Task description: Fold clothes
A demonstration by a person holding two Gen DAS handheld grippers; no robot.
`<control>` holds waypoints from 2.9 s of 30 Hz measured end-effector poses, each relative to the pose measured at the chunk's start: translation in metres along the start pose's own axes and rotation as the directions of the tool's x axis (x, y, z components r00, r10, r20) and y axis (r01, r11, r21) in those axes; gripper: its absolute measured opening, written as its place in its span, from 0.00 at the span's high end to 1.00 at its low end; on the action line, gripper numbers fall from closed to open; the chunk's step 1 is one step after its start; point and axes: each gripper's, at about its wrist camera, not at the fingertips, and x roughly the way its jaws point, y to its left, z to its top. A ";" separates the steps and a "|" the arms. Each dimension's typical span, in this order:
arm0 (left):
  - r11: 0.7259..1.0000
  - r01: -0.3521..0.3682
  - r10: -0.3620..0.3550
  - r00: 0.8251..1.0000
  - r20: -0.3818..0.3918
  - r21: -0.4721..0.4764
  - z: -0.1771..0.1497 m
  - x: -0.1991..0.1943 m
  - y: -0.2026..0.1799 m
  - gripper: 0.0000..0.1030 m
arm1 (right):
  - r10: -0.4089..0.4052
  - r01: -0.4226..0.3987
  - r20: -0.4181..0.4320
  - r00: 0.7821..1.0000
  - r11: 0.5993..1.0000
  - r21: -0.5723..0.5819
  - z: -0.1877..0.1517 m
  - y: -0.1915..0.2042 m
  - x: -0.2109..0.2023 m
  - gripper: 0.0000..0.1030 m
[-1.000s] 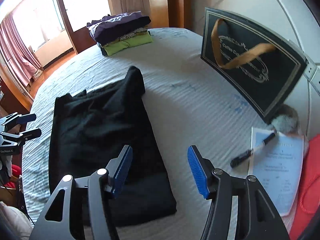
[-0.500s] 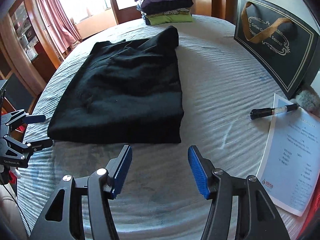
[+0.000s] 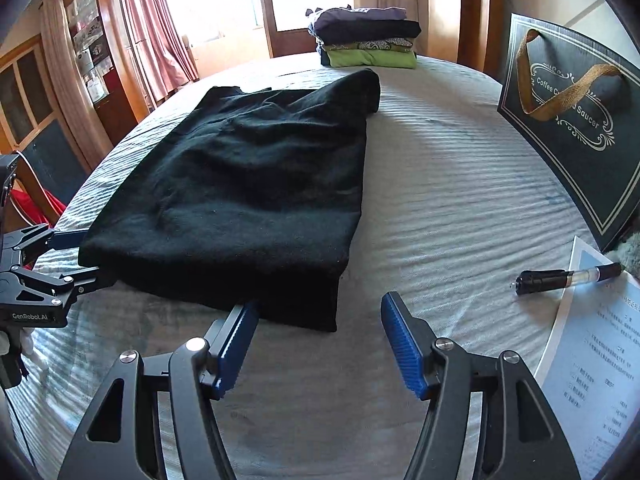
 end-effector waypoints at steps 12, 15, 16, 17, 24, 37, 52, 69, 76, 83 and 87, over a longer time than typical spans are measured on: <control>0.992 0.033 -0.027 0.999 -0.047 0.123 0.001 0.006 -0.010 0.32 | -0.014 0.013 -0.015 1.000 0.996 -0.089 0.003 0.017 0.008 0.49; 0.984 0.047 -0.040 0.998 -0.046 0.171 0.005 -0.002 -0.012 0.70 | -0.009 0.009 -0.023 1.000 0.999 -0.034 0.009 0.018 0.006 0.82; 0.982 0.057 -0.050 0.998 -0.040 0.181 0.008 -0.005 -0.011 0.77 | -0.014 0.013 -0.022 1.000 0.999 -0.036 0.010 0.021 0.004 0.87; 0.980 0.068 -0.062 0.997 -0.036 0.187 0.011 -0.008 -0.009 0.79 | -0.018 0.017 -0.022 1.000 0.999 -0.039 0.011 0.025 0.002 0.88; 0.963 0.136 -0.129 0.991 -0.046 0.234 0.011 -0.039 0.015 0.87 | 0.023 -0.024 0.024 0.999 0.998 0.058 0.005 0.042 -0.040 0.90; 0.899 0.254 -0.237 0.967 -0.090 0.357 0.018 -0.087 0.064 0.86 | -0.026 0.016 0.066 0.998 0.989 0.144 0.000 0.108 -0.101 0.91; 0.891 0.266 -0.258 0.963 -0.072 0.367 0.197 0.038 0.090 0.86 | -0.157 0.134 0.084 0.984 0.963 0.234 0.165 0.038 -0.002 0.91; 0.903 0.334 -0.303 0.941 -0.148 0.272 0.218 0.078 0.139 0.26 | -0.231 0.212 -0.015 0.973 0.860 0.465 0.146 -0.003 0.027 0.46; 0.875 0.376 -0.326 0.924 -0.201 0.306 0.176 0.072 0.107 0.29 | -0.170 0.195 -0.096 0.981 0.836 0.512 0.104 0.009 0.018 0.49; 0.886 0.305 -0.238 0.946 -0.221 0.349 0.156 0.092 0.093 0.78 | -0.163 0.263 -0.224 0.961 0.796 0.545 0.083 0.012 0.049 0.99; 0.916 0.317 -0.275 0.942 -0.192 0.245 0.174 0.081 0.114 0.49 | -0.204 0.254 -0.151 0.967 0.799 0.546 0.096 0.008 0.025 0.91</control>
